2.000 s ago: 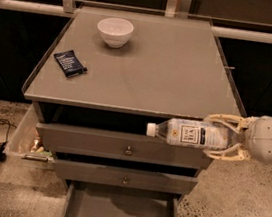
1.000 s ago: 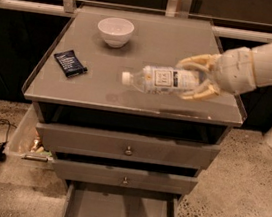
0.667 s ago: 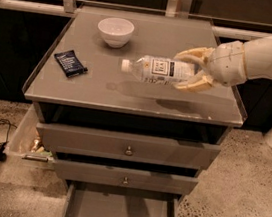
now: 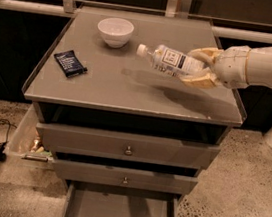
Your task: Pick blue plastic bottle from bottom drawer and place on counter
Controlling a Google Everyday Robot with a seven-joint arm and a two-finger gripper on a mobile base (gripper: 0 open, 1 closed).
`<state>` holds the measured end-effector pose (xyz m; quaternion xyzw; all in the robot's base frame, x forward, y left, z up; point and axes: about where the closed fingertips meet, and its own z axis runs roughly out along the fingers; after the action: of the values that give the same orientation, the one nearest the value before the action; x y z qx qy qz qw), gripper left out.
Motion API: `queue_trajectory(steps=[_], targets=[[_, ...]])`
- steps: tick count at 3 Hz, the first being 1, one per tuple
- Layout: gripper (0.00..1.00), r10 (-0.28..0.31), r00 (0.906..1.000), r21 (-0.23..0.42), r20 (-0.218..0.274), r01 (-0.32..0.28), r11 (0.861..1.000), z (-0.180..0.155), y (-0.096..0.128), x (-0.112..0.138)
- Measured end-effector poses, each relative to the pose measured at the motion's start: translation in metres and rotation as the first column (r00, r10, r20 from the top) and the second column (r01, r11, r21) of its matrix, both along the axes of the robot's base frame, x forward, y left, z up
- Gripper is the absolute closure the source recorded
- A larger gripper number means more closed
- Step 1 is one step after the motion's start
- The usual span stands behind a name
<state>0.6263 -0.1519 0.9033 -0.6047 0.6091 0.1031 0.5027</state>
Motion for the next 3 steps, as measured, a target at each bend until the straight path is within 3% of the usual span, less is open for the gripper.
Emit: queue_trajectory(steps=[1,2,3], targets=[[1.00,-0.098,0.9951,0.001,-0.014,0.098,0.995,-0.011,-0.010,0.017],[1.00,-0.148,0.9880,-0.033,-0.045,0.146,0.989,-0.023,-0.018,0.039],[1.00,-0.144,0.9862,-0.052,-0.081,0.140,0.989,-0.035,-0.015,0.050]])
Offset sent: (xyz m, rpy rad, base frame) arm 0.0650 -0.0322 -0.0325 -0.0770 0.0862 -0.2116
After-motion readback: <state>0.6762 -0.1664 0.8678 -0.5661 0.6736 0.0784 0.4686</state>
